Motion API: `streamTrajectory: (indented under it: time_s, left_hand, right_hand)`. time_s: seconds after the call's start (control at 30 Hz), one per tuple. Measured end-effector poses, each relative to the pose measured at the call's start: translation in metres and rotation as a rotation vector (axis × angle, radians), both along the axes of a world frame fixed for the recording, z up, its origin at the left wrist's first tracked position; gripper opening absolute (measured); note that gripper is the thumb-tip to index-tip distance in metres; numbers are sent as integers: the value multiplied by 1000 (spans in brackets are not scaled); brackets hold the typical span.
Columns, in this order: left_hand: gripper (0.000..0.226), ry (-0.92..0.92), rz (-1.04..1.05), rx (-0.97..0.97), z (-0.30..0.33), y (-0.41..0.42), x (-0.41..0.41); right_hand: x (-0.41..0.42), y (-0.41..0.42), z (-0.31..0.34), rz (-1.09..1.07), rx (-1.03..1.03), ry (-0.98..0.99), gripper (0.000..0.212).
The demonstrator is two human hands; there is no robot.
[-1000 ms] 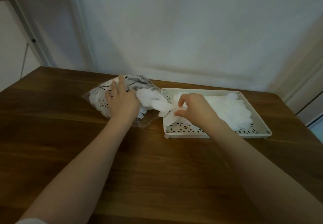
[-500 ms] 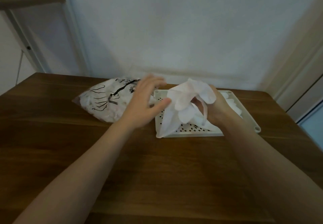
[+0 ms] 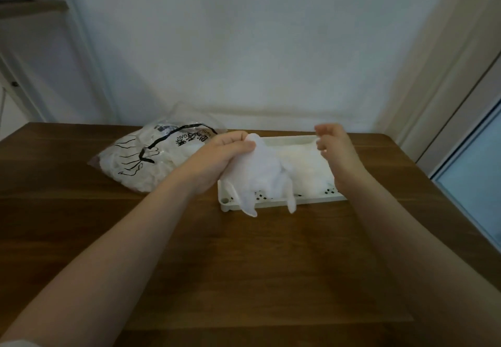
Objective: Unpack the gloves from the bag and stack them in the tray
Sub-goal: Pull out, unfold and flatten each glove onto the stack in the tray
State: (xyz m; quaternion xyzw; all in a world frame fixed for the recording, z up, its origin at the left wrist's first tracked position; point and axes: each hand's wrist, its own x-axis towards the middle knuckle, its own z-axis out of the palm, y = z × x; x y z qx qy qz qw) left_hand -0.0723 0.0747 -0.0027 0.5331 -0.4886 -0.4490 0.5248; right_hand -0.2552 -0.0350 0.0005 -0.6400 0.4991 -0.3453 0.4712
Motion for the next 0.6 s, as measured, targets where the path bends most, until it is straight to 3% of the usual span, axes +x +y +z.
streamTrajectory:
  time_s: [0.07, 0.13, 0.2, 0.4, 0.47, 0.57, 0.6]
  left_hand:
    - [14, -25, -51, 18, 5, -3, -4]
    - [9, -51, -120, 25, 9, -7, -7]
    - [8, -47, -182, 36, 16, -11, -9]
    - [5, -327, -158, 155, 28, -19, -3]
    - [6, -399, -184, 216, 26, -20, 1]
    - [11, -368, -180, 218, 23, -27, 2]
    - [11, -308, -167, 199, 21, -30, -1]
  right_hand:
    - [-4, 8, 5, 266, -149, -101, 39]
    - [-2, 17, 10, 576, -129, -104, 38]
    - [0, 19, 14, 747, -68, -27, 31]
    - [-18, -8, 13, 694, 17, -20, 7]
    - [-30, -24, 8, 740, 43, -13, 13]
    - [-46, -42, 7, 795, 106, -40, 14]
    - [-50, -47, 9, 804, 132, -53, 24]
